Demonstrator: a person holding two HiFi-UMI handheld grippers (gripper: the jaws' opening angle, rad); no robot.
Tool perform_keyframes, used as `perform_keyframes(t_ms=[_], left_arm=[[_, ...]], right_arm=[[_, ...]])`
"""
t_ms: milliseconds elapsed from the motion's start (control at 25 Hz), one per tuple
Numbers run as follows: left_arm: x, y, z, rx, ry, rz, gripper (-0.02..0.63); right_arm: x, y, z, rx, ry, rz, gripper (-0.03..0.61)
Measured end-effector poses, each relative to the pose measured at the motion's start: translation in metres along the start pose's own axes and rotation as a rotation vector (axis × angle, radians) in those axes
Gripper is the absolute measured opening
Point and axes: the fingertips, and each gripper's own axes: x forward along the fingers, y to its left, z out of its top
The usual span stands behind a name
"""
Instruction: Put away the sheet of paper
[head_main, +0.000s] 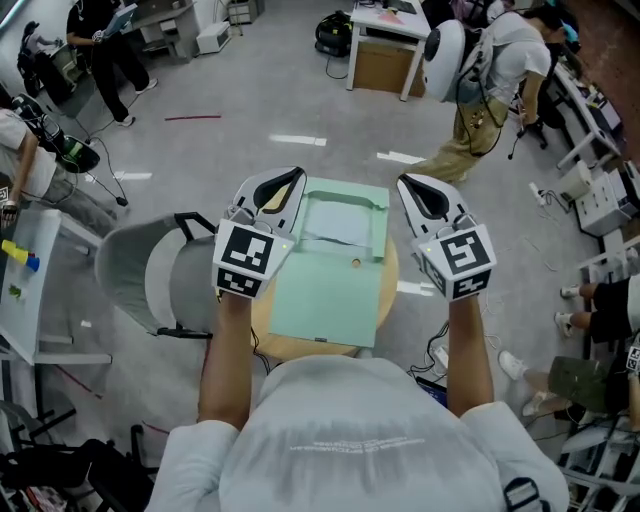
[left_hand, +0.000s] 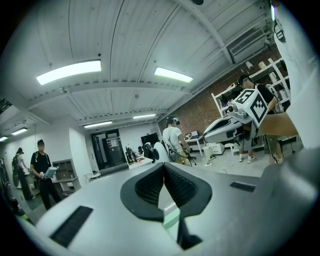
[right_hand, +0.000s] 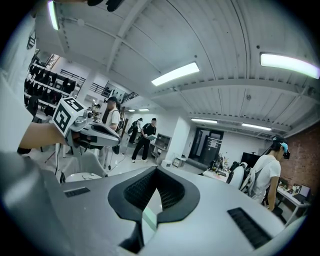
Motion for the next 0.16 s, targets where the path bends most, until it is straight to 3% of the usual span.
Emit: perform_keyframes(t_ms=[160], left_arm=[[-0.0044,-0.0047,-0.0022,0.007,0.012,-0.019,0.020]], right_arm=[[-0.0034,0.0035,-0.0012,0.002,0.008,0.000,0.028]])
